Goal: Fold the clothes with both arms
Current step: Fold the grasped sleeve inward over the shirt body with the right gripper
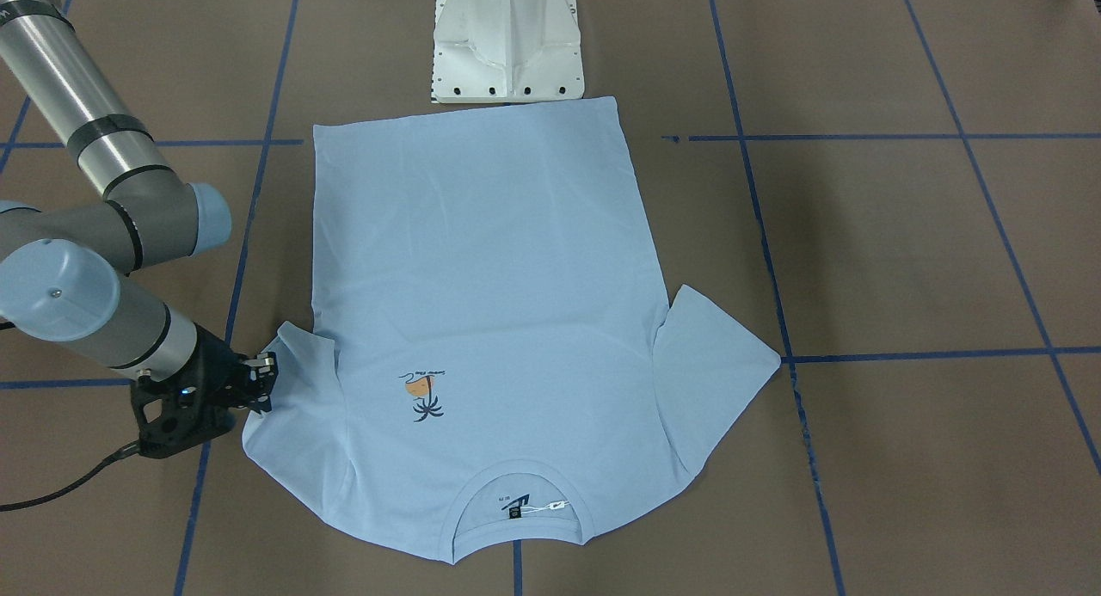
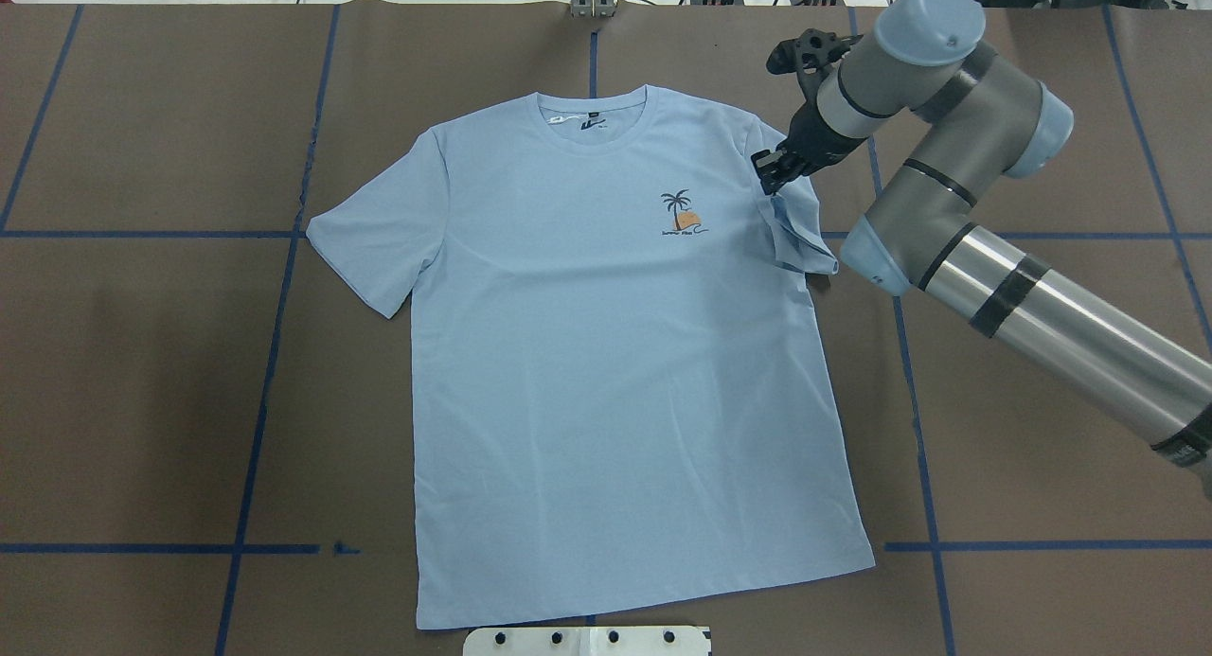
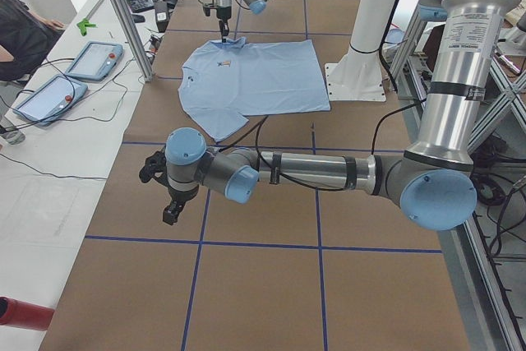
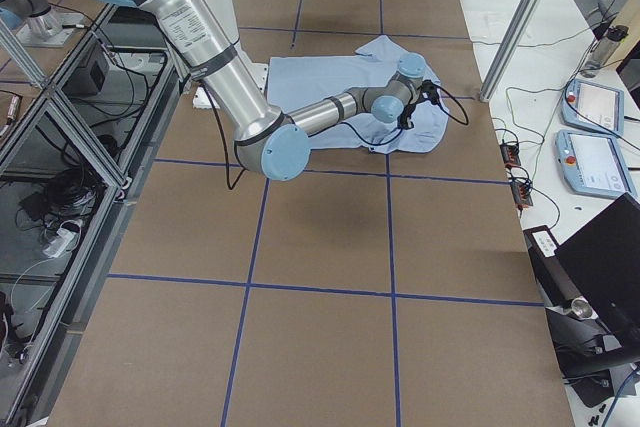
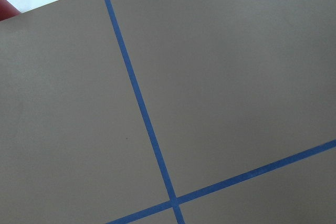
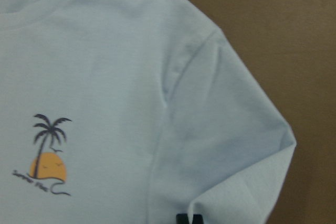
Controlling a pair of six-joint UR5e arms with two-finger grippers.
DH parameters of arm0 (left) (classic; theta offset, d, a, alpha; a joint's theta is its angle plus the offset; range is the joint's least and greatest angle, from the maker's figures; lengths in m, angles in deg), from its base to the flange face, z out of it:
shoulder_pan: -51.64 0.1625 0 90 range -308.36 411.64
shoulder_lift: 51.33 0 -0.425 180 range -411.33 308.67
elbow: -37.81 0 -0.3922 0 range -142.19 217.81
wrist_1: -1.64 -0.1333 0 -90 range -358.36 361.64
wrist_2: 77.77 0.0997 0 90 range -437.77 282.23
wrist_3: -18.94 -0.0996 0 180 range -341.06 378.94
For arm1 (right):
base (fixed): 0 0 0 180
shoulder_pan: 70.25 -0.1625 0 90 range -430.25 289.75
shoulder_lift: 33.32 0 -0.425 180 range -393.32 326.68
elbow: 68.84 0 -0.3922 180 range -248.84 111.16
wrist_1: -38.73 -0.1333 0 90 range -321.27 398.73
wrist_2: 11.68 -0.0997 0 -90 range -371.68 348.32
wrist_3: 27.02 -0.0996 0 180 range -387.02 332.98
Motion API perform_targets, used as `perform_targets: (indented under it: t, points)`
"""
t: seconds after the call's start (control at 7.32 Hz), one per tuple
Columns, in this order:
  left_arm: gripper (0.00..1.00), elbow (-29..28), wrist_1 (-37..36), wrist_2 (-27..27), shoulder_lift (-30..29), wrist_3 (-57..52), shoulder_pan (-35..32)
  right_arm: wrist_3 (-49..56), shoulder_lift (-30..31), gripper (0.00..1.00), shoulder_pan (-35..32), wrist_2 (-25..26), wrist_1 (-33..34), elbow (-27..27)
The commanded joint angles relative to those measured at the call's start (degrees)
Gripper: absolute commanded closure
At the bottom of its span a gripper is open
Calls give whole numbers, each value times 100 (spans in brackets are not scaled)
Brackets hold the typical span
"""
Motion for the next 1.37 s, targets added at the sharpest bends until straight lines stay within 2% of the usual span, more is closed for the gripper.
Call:
perform_targets:
  t: [0.0, 0.14, 0.27, 0.41, 0.68, 0.82, 0.96, 1.09, 1.23]
  points:
    - [0, -7, -16, -2, -40, 8, -6, -655, -1297, 100, 420, 1009, 10, -1106]
    - [0, -15, -24, -2, -75, 17, -6, -683, -1844, 100, 570, 1650, -25, -1985]
    - [0, -33, -7, -2, -93, 70, -6, -674, -1823, 26, 580, 1691, -34, -2020]
    - [0, -7, 10, -11, -102, 392, 3, -674, -1797, 0, 615, 1700, -174, -2020]
    - [0, -33, -7, 33, -407, 936, 99, -831, -1762, 0, 589, 1648, -246, -1941]
    - [0, -16, 2, 51, -609, 1549, 404, -1137, -1744, 0, 476, 1230, 16, -1749]
    - [0, 11, 89, 68, -759, 2156, 712, -1140, -1683, 0, 213, 521, 1150, -1208]
    - [0, 89, 420, 208, -778, 3032, 1063, -1097, -1500, 0, 80, 201, 2275, -480]
    - [0, 212, 841, 618, -770, 4128, 1571, -1079, -1185, 0, -182, 58, 2851, 206]
